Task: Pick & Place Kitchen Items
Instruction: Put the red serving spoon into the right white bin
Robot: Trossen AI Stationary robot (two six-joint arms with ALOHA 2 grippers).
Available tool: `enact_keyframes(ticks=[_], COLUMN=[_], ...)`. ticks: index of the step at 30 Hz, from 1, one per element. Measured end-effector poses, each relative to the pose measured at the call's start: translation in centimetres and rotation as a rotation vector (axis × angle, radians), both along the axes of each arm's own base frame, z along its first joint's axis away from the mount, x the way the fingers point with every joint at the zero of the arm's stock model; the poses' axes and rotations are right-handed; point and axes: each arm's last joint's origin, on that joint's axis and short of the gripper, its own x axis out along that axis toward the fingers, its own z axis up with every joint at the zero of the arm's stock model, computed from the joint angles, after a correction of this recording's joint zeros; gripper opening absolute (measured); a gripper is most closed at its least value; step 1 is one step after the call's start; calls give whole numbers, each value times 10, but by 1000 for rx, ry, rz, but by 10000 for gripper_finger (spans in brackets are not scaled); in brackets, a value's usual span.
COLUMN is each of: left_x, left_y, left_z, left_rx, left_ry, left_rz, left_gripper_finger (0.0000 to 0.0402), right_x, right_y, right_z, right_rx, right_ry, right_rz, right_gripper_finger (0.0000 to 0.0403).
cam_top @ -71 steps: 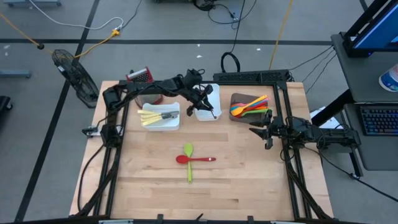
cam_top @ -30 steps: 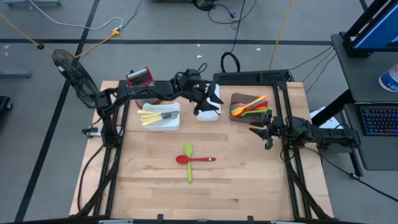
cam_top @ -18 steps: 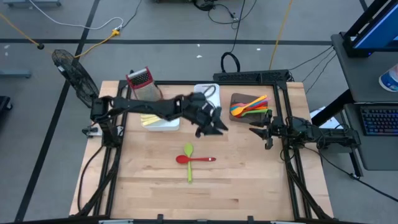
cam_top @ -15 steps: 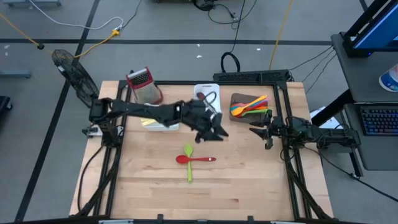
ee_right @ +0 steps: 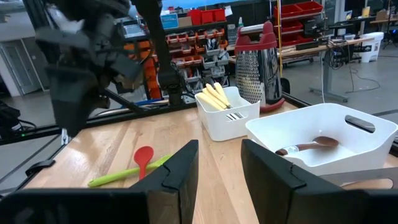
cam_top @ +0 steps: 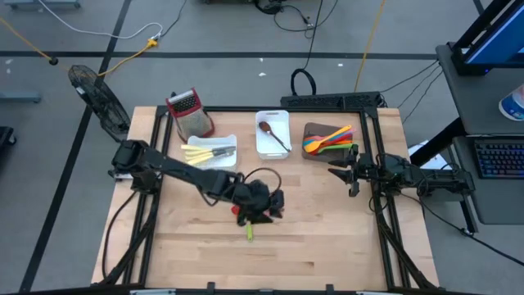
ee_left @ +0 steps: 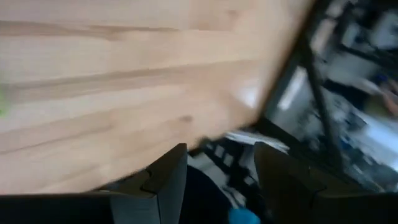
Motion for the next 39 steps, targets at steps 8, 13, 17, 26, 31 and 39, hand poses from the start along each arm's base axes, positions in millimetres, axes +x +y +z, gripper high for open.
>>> enact_keyframes(ticks=[8,13,17,26,31,39], left_x=[-19,-21,-20,-18,-13,-7], left_y=[-17,-16,-12,-7,-8,-10], left_z=[-14,-15,-15,-15,-10,-21], left_rx=[174,189,203,160,130,83], left_ry=[158,184,181,193,118,130], left_rz=[59,74,69,140,226,378], left_gripper_finger=[191,191,191,191,191,191], right_x=[0,0,0,0,0,0], right_y=[0,0,0,0,0,0], right_z=[0,0,0,0,0,0], right_rx=[0,0,0,0,0,0], right_ry=[0,0,0,0,0,0], right_rz=[0,0,0,0,0,0], right_gripper_finger=[114,114,114,114,114,114])
